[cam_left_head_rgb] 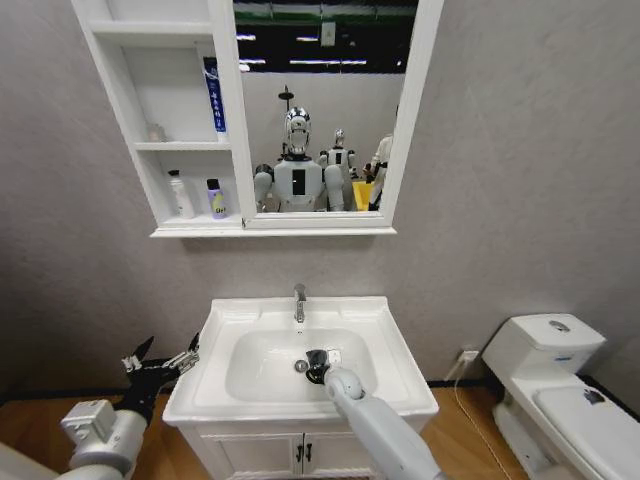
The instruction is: Move facial cleanser and shampoo from washbasin to cabinet, then wipe washbasin with towel.
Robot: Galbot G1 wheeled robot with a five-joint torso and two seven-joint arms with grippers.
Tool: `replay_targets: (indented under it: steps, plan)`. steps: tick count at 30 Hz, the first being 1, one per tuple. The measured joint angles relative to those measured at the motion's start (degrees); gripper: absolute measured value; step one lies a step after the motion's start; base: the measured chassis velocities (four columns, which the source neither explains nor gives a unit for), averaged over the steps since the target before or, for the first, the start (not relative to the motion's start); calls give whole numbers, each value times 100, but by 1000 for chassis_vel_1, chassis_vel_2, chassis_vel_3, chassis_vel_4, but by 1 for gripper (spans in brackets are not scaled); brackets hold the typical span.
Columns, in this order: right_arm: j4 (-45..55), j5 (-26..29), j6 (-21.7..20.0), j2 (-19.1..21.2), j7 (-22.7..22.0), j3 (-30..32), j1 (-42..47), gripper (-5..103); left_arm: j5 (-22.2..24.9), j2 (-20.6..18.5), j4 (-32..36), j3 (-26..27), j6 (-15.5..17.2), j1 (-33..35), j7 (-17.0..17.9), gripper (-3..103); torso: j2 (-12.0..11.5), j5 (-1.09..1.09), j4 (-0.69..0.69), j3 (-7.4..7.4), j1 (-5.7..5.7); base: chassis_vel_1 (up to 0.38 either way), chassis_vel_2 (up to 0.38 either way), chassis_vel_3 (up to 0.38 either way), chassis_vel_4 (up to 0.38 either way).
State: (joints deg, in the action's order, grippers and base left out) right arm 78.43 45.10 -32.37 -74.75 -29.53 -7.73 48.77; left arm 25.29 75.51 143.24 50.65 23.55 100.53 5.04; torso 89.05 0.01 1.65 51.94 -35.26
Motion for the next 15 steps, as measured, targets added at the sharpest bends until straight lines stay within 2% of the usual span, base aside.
replay_targets:
  steps: [11, 15]
  plan:
    - [308, 34, -64, 279, -530, 83, 129, 5, 0, 0, 0, 0, 0, 0, 0, 100, 0, 0, -1, 0, 0, 0, 0, 0, 0]
    - [282, -178, -41, 338, -600, 161, 93, 5, 0, 0, 0, 0, 0, 0, 0, 100, 1, 0, -2, 0, 0, 0, 0, 0, 0]
